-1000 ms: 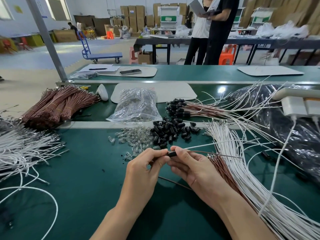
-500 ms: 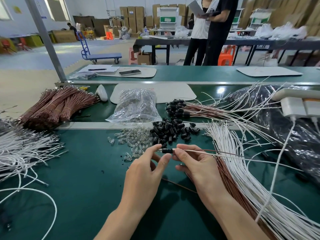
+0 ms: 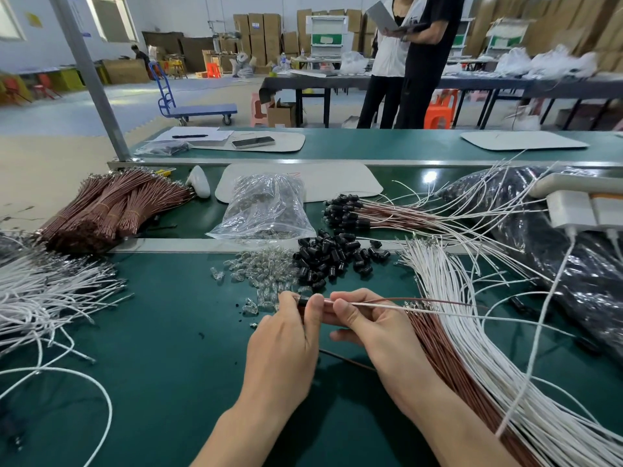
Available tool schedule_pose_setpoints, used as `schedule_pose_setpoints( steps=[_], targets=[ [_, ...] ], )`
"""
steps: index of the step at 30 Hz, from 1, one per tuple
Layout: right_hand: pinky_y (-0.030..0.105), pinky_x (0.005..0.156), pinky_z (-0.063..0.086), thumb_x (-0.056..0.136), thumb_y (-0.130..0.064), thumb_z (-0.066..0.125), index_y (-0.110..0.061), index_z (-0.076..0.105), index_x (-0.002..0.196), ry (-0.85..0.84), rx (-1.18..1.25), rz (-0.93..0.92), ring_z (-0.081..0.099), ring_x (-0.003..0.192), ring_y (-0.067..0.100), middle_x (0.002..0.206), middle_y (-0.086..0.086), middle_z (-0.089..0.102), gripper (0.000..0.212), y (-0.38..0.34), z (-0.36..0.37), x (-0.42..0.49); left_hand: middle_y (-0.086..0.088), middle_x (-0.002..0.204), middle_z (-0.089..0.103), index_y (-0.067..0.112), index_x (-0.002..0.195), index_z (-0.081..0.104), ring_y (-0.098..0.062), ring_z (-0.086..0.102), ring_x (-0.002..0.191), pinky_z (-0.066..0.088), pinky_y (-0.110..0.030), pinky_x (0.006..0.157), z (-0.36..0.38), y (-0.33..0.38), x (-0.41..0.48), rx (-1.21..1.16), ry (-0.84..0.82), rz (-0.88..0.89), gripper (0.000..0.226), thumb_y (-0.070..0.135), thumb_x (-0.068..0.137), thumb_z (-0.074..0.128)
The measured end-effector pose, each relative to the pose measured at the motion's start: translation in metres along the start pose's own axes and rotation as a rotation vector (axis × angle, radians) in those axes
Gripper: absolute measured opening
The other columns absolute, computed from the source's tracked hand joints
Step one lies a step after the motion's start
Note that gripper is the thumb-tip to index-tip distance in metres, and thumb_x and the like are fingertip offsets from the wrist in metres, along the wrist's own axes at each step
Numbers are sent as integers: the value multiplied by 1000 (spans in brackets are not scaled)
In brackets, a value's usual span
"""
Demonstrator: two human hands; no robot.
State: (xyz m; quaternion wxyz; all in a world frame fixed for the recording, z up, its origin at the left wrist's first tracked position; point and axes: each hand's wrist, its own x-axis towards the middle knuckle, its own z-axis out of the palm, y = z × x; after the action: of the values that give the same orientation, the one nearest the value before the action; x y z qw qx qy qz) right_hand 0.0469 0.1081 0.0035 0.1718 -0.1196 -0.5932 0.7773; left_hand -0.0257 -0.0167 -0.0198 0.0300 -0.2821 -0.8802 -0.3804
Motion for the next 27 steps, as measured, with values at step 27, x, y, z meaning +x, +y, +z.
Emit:
schedule_pose_setpoints(
  steps=[27],
  targets=[
    [22,52,53,74,-39,76,-13,80,90,-59,237,177,63,63,9,87,7,72,31,-3,-1,2,26,105,59,50,117,44,-3,56,92,41,-13,77,-10,7,-3,-249,-9,299,16,41,104,42]
  ],
)
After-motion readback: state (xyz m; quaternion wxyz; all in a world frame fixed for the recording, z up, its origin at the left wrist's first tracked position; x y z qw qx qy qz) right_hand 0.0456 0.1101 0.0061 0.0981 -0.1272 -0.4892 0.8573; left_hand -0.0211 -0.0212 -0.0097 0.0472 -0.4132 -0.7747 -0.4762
